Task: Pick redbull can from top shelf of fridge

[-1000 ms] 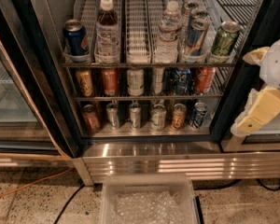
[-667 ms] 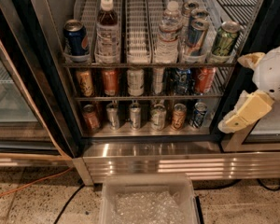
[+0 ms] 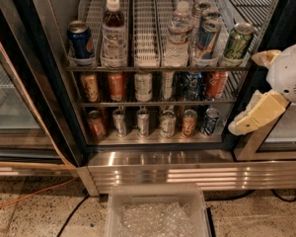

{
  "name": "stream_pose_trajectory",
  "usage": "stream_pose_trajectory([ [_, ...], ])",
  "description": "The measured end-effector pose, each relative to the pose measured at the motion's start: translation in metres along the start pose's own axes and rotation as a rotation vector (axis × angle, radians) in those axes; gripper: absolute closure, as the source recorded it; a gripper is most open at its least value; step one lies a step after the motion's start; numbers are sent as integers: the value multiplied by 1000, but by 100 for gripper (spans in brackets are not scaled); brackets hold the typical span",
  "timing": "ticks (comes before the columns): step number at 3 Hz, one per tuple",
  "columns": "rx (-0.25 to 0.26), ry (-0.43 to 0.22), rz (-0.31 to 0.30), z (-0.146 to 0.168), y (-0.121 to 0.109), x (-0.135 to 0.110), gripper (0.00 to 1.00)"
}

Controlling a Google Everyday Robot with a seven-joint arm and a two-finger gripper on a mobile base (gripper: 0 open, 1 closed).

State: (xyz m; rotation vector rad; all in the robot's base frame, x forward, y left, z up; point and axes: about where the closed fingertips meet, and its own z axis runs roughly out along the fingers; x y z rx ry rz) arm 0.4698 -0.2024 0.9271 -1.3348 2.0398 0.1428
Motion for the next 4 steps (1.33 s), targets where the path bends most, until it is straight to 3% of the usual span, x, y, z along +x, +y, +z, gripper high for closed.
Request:
stream_pose_trajectory([
  [1, 35, -60, 38, 11, -15, -8, 0],
  [3, 144, -264, 197, 29, -75, -28, 0],
  [4, 144, -264, 197, 29, -75, -28, 0],
])
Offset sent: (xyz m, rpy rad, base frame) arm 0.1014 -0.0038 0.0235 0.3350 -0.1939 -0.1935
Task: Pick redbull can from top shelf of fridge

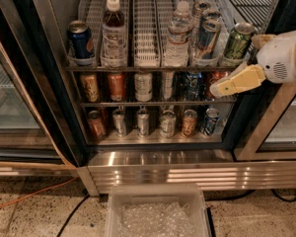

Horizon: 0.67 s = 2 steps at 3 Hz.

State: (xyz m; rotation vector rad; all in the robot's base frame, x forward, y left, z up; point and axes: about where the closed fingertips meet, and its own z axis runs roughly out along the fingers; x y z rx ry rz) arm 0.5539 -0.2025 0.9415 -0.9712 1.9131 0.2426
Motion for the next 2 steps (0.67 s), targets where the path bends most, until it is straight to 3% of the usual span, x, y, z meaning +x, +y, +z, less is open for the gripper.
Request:
stream_pose_trajectory([
  [1, -2, 0, 1, 1, 1, 0, 16],
  [2, 3, -8, 18, 9, 1, 4, 7],
])
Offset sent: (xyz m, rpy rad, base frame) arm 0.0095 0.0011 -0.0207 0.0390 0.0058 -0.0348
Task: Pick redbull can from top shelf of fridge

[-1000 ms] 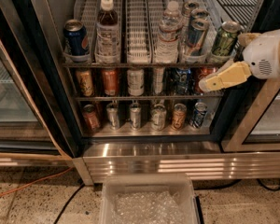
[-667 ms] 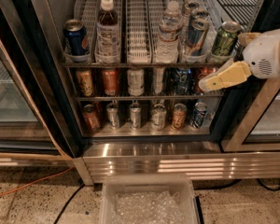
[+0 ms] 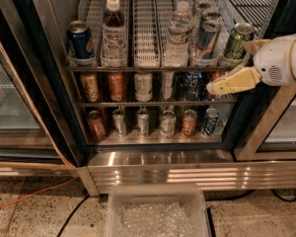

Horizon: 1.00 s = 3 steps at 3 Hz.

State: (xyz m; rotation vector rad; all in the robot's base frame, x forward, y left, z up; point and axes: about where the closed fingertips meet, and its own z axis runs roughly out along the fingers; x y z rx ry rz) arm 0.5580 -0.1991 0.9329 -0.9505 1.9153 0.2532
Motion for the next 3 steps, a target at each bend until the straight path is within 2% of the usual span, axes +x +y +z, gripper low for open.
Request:
stream_pose_trajectory([
  [1, 38, -41, 34, 10, -3, 5, 4],
  [3, 53, -49, 33, 10, -6, 2, 0],
])
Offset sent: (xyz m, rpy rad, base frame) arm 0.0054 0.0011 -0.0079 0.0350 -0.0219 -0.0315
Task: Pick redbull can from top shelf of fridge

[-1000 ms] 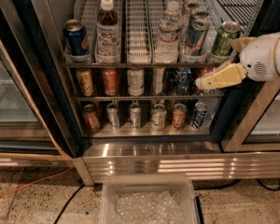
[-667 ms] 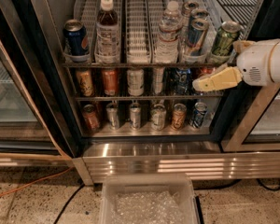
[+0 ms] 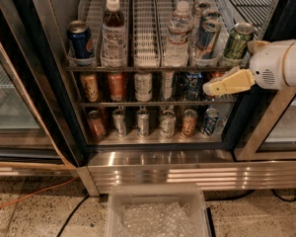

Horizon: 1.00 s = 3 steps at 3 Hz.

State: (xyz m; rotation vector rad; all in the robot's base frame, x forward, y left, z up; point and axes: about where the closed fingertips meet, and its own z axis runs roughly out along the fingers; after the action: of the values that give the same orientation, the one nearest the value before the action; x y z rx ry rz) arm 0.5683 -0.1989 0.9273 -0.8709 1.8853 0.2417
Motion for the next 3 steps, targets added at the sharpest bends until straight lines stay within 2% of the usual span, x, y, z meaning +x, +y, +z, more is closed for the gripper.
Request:
stream_pose_trajectory([
  [1, 4, -43, 53, 12, 7, 5, 0],
  [2, 42, -115, 102, 32, 9, 6, 0],
  [3, 136, -185, 112, 45, 0, -1, 0],
])
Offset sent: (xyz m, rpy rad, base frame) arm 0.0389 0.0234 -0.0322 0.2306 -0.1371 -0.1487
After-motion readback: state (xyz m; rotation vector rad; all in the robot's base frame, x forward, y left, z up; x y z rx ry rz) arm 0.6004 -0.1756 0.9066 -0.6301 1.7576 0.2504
